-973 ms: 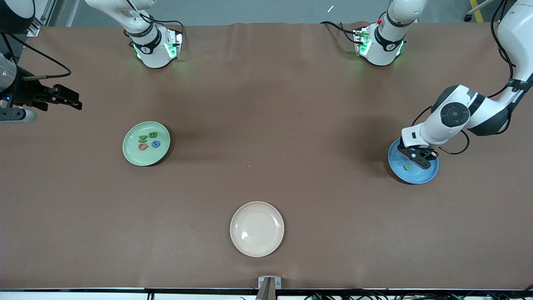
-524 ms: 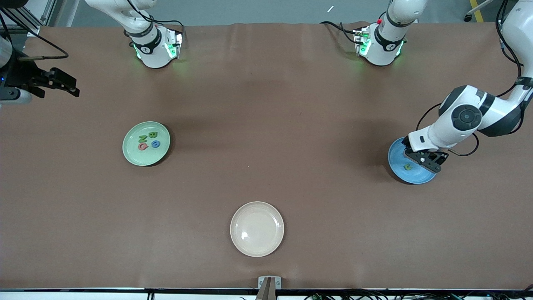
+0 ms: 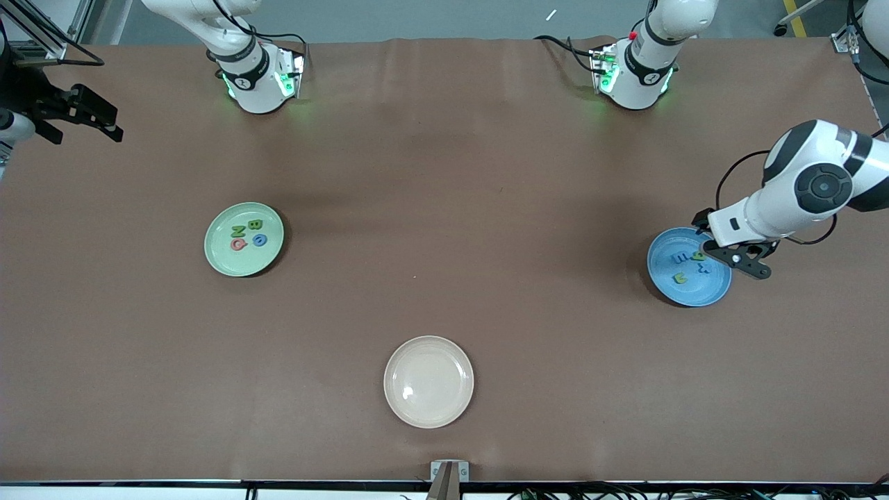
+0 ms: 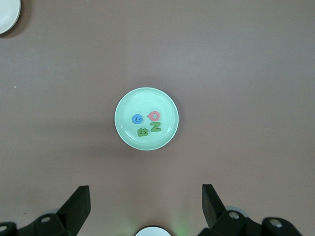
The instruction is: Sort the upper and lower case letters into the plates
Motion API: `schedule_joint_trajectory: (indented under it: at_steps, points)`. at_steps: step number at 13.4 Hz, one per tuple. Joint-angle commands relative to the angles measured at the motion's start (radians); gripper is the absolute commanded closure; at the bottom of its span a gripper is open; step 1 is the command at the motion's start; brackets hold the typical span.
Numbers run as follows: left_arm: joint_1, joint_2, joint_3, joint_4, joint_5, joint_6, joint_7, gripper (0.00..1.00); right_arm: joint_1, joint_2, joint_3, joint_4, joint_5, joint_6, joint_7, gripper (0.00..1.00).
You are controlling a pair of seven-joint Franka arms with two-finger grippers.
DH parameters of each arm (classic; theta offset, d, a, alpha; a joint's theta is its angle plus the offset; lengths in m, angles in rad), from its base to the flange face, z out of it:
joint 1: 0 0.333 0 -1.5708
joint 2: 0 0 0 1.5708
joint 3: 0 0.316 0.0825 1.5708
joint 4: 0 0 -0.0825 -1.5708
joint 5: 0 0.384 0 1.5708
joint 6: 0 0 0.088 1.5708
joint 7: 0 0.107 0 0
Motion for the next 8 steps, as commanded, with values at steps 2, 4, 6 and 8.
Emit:
schedule_joint_trajectory:
  at_steps: [2, 4, 6, 8]
  points:
    - [-0.1, -0.028, 0.053, 0.093, -0.05, -0.085, 0.013, 0.0, -0.005, -0.019, 0.005, -0.029, 0.01, 0.027, 0.002, 0.0]
    - [-0.215, -0.03, 0.137, 0.201, -0.111, -0.163, 0.019, 0.0, -0.005, 0.015, 0.004, 0.006, 0.01, 0.034, 0.008, 0.0]
    - [-0.304, -0.033, 0.202, 0.3, -0.16, -0.221, 0.038, 0.0, -0.005, 0.061, 0.004, 0.061, 0.01, 0.025, 0.014, 0.0]
    - [-0.34, -0.034, 0.226, 0.367, -0.203, -0.258, 0.041, 0.0, -0.005, 0.09, 0.004, 0.101, 0.01, 0.013, 0.012, 0.0]
